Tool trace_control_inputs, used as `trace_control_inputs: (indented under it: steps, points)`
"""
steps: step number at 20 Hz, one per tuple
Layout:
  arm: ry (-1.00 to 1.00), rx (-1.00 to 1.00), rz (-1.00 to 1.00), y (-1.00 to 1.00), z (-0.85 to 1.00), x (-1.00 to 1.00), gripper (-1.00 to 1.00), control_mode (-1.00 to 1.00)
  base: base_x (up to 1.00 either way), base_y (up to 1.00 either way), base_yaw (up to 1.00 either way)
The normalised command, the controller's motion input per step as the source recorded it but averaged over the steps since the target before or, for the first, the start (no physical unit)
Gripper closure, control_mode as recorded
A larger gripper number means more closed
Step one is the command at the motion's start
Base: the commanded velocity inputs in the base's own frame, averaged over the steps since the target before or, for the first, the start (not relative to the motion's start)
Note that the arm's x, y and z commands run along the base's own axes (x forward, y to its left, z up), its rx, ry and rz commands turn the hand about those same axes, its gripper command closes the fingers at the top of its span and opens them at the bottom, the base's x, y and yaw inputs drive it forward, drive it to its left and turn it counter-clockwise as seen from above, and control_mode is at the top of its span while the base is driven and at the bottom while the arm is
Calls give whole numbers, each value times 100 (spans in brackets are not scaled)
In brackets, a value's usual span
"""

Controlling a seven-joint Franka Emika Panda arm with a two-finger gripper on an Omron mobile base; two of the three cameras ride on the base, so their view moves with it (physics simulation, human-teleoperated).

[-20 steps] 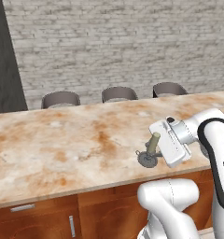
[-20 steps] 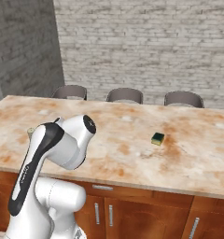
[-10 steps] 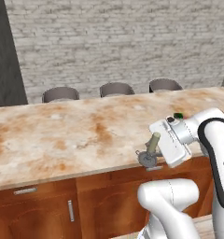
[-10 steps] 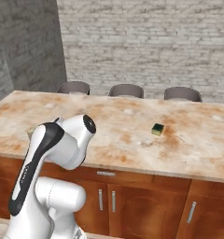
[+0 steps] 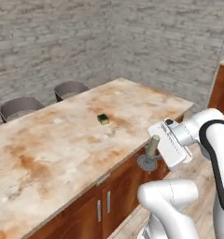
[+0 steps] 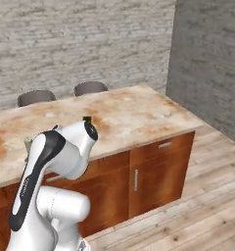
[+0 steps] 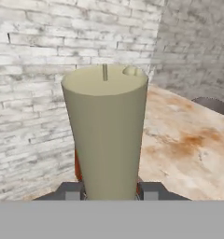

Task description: Pick the jar and candle from the dining table and place them in the open cabinet. Close the cabinet after placing the objects.

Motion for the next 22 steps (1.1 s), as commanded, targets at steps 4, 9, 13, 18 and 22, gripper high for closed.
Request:
trace_control_inputs:
  steps: [4, 9, 13, 18, 22]
  points:
    - [0, 0, 0, 0, 0, 0, 100, 100, 0, 0, -95]
    - [0, 0, 0, 0, 0, 0, 100, 100, 0, 0, -86]
    - [0, 0, 0, 0, 0, 0, 100, 100, 17, 0, -66]
    - [0, 0, 0, 0, 0, 0, 100, 100, 37, -6, -37]
    - [0, 0, 0, 0, 0, 0, 100, 100, 41, -6, -31]
